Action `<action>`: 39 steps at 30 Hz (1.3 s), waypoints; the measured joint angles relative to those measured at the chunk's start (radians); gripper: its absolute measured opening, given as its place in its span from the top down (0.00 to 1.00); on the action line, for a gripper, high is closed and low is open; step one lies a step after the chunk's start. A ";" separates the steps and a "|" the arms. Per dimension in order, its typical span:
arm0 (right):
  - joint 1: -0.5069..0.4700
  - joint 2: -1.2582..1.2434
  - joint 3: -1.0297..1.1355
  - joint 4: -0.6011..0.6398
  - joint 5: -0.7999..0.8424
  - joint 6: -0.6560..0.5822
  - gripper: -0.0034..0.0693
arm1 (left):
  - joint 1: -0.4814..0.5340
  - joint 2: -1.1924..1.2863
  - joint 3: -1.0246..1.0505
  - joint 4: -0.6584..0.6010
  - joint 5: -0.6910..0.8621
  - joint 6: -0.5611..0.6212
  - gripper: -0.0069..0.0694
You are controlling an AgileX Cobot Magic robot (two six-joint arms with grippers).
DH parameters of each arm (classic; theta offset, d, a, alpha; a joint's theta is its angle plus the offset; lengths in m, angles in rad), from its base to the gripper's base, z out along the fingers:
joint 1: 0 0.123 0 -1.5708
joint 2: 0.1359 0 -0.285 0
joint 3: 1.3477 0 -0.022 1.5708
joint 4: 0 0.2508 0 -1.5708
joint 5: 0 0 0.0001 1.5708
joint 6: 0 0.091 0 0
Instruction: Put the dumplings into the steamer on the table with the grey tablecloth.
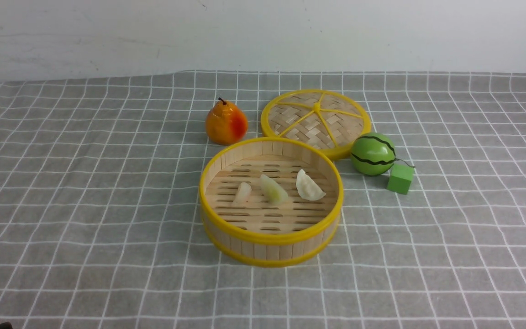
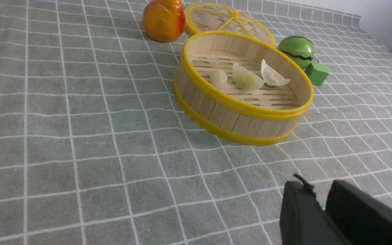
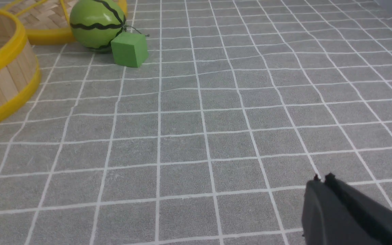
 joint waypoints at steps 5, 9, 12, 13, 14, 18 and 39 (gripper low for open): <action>0.022 0.000 -0.001 0.012 0.013 0.000 0.98 | 0.000 0.000 0.000 0.000 0.000 0.000 0.75; 0.057 0.000 -0.005 0.015 0.030 0.000 0.98 | 0.000 0.000 0.000 0.000 0.000 0.000 0.74; 0.061 0.000 -0.006 0.015 0.033 0.000 0.98 | 0.000 0.000 0.000 0.000 0.000 0.000 0.74; 0.061 0.000 -0.006 0.015 0.033 0.000 0.98 | 0.000 0.000 0.000 0.000 0.000 0.000 0.74; 0.061 0.000 -0.006 0.015 0.033 0.000 0.98 | 0.000 0.000 0.000 0.000 0.000 0.000 0.74; 0.061 0.000 -0.006 0.015 0.033 0.000 0.98 | 0.000 0.000 0.000 0.000 0.000 0.000 0.73; 0.061 0.000 -0.006 0.015 0.033 0.000 0.96 | 0.000 0.000 0.000 0.000 0.000 0.000 0.70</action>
